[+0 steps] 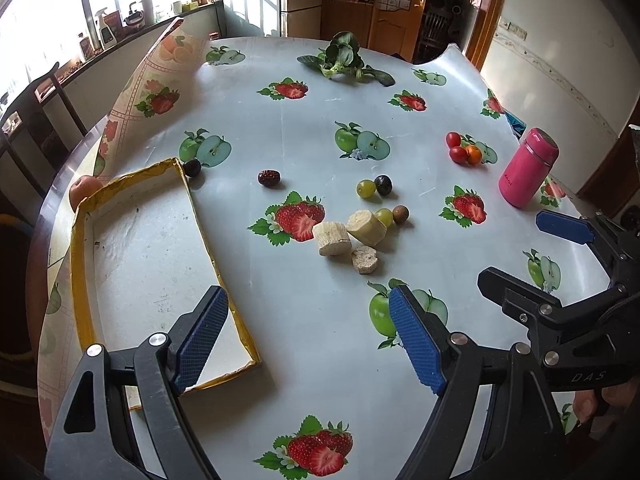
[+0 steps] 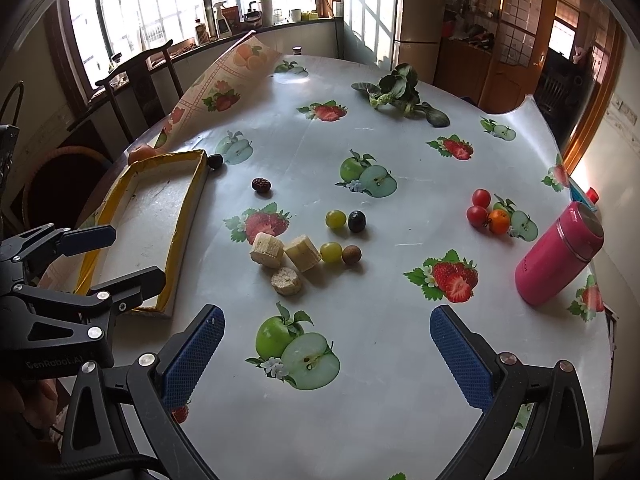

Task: Organize fruits
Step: 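Move left tool toward a banana chunk while right tool approaches the dark round fruit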

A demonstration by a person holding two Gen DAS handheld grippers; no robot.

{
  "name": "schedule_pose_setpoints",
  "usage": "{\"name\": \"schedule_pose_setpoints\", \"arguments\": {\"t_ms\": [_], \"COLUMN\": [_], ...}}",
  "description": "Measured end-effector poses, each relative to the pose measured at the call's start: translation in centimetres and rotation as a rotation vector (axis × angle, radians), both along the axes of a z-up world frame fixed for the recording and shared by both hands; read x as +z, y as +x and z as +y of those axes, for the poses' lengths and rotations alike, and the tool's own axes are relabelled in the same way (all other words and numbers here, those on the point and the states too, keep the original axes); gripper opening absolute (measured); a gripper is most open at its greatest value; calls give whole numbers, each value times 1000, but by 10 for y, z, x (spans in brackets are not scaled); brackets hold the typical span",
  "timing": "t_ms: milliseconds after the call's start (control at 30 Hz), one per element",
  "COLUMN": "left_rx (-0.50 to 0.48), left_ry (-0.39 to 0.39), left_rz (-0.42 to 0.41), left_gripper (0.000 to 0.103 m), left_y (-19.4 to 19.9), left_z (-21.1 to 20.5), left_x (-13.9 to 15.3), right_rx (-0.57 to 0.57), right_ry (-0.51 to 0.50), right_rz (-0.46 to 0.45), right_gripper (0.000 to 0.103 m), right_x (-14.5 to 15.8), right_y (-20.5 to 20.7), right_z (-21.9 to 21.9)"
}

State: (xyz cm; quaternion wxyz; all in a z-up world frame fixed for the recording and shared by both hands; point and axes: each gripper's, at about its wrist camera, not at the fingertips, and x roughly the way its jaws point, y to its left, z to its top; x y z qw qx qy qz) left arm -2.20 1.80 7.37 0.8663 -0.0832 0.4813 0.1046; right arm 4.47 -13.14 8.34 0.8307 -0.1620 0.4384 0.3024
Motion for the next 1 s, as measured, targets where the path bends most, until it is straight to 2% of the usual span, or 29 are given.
{"name": "schedule_pose_setpoints", "arguments": {"t_ms": [467,833,1000], "left_rx": [11,15,16], "left_ry": [-35,-70,-88], "left_rz": [30,63,85], "left_gripper": [83,83,83], "left_y": [7,25,40], "left_z": [4,9,13], "left_x": [-14,-31,-44], "right_rx": [-9,-17,-16], "right_ry": [12,26,36], "right_rz": [17,69,97], "right_gripper": [103,103,98], "right_x": [-12,-25,-35], "right_y": [12,24,33], "right_z": [-2,-2,2]}}
